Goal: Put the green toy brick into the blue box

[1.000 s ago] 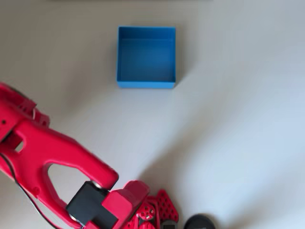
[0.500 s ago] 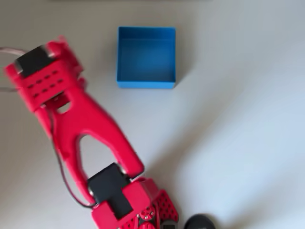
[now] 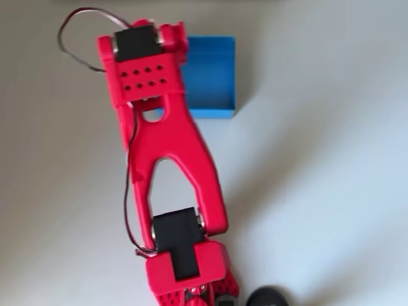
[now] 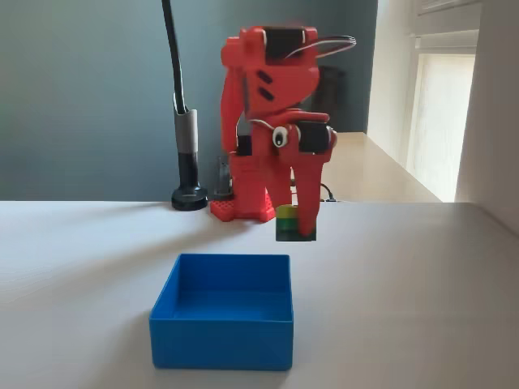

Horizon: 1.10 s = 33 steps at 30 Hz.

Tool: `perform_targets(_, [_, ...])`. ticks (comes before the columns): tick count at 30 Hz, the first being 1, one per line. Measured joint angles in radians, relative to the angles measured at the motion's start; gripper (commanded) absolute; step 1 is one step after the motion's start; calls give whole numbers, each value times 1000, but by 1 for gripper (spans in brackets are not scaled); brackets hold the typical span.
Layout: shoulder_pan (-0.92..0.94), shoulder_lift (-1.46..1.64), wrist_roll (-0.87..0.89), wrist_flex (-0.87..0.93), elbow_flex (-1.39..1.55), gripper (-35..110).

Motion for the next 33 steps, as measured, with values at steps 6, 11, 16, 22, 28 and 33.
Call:
perform_targets(6, [84,0,0,0,55,0])
perform_targets(11, [94,0,17,-52,150,0])
perform_targets(16, [114,0,35,-110,199,0])
perform_targets(22, [109,0,37,-232,288,0])
perform_targets(28, [127,0,37,-288,316,0])
perform_targets(33, [123,0,51,-314,330,20])
